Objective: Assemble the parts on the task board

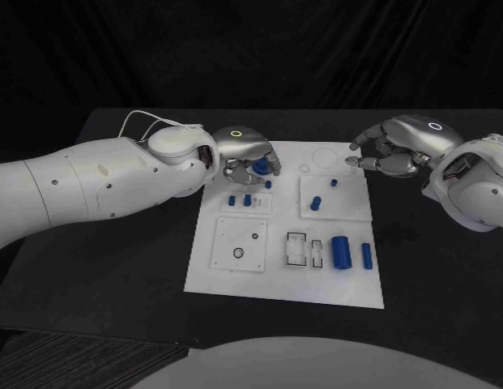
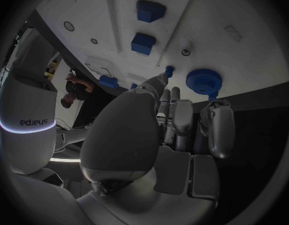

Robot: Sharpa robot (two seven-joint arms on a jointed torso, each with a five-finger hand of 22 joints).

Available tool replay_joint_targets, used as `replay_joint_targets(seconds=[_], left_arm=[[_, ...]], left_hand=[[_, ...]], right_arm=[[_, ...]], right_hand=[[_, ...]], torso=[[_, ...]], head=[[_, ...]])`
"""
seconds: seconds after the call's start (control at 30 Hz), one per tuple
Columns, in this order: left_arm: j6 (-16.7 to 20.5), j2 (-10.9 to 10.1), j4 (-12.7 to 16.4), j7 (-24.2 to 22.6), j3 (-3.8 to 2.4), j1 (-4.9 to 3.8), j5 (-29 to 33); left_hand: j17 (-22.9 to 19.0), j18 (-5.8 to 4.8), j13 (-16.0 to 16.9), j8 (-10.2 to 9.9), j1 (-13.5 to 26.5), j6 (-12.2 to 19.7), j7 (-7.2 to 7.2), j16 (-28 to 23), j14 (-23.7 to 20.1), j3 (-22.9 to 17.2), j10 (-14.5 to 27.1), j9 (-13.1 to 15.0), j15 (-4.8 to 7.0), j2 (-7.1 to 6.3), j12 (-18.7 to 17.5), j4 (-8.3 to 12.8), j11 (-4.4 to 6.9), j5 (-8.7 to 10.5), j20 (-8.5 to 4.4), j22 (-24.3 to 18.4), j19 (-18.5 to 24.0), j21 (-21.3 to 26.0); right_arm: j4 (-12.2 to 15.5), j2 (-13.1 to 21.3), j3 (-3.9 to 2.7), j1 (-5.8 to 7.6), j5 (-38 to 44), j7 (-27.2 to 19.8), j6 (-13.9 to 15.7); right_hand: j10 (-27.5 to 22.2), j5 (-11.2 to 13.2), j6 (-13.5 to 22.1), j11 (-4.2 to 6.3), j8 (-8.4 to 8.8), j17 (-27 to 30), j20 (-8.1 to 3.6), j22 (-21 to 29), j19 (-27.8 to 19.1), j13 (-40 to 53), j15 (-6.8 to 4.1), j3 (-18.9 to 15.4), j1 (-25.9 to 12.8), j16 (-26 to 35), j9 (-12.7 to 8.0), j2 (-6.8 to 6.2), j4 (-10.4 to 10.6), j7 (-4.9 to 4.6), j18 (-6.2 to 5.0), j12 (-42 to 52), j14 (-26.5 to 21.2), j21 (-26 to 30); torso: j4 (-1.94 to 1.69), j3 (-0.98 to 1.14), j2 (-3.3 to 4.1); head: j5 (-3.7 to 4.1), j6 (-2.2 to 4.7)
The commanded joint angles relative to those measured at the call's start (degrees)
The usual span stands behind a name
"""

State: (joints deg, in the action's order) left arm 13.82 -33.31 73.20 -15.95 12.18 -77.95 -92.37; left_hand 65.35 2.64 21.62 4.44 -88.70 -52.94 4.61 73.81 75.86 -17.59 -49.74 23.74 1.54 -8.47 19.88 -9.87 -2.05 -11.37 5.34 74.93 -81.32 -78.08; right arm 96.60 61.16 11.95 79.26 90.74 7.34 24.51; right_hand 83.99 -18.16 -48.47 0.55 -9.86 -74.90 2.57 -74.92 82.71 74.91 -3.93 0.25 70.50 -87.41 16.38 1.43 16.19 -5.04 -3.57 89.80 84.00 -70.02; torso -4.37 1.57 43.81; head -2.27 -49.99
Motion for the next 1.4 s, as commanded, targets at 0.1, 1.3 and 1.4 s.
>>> replay_joint_targets(seconds=[0.1,1.3,1.4], left_arm=[[-1.3,0.6,-0.5,-0.4,-0.04,0.55,-0.7],[-0.2,3.2,-4.2,0.5,-0.06,2.34,-0.7],[0.1,3.1,-4.3,0.3,-0.06,2.40,-0.7]], left_hand=[[-0.3,0.33,-0.1,0.1,0.5,-0.7,-0.02,-0.1,-0.3,-0.4,-0.8,-0.2,-0.18,0.12,0.3,0.1,-0.14,-0.26,-0.13,11.1,-0.4,-0.1],[-2.4,0.30,-1.2,1.3,-0.5,-5.6,0.22,-0.8,-0.9,-2.4,-5.2,-1.6,-0.45,2.08,0.6,2.6,-0.10,-1.65,-0.28,11.2,-0.6,-0.2],[-2.5,0.18,-1.3,2.0,-0.4,-7.5,0.13,-0.6,-0.4,-2.3,-8.0,-1.6,-0.40,2.50,1.3,3.4,0.24,-1.78,-0.32,11.4,-1.0,-0.8]], right_arm=[[0.0,0.0,-0.03,-0.17,0.1,0.2,0.0],[-0.4,-0.3,-0.03,-0.44,-0.5,0.2,-1.1],[-0.4,-0.3,-0.03,-0.45,-0.5,0.2,-1.1]], right_hand=[[6.0,-0.2,-0.3,-0.36,0.16,-13.1,0.15,-9.5,-0.3,15.1,0.28,-0.2,0.6,0.2,-0.1,-0.04,0.1,-0.01,-0.62,0.2,5.2,0.1],[6.0,-0.2,-0.4,-0.36,0.16,-13.0,0.16,-9.4,-0.4,15.1,0.29,-0.2,0.6,0.3,-0.1,0.01,0.2,-0.01,-0.64,0.2,5.2,0.2],[6.0,-0.2,-0.4,-0.36,0.16,-13.0,0.16,-9.4,-0.4,15.1,0.29,-0.2,0.6,0.3,-0.1,0.01,0.2,-0.01,-0.64,0.2,5.2,0.2]], torso=[[-0.02,0.02,-0.01],[0.06,-0.03,-0.03],[0.09,-0.05,0.00]], head=[[0.18,-0.01],[0.40,-0.01],[0.40,-0.01]])
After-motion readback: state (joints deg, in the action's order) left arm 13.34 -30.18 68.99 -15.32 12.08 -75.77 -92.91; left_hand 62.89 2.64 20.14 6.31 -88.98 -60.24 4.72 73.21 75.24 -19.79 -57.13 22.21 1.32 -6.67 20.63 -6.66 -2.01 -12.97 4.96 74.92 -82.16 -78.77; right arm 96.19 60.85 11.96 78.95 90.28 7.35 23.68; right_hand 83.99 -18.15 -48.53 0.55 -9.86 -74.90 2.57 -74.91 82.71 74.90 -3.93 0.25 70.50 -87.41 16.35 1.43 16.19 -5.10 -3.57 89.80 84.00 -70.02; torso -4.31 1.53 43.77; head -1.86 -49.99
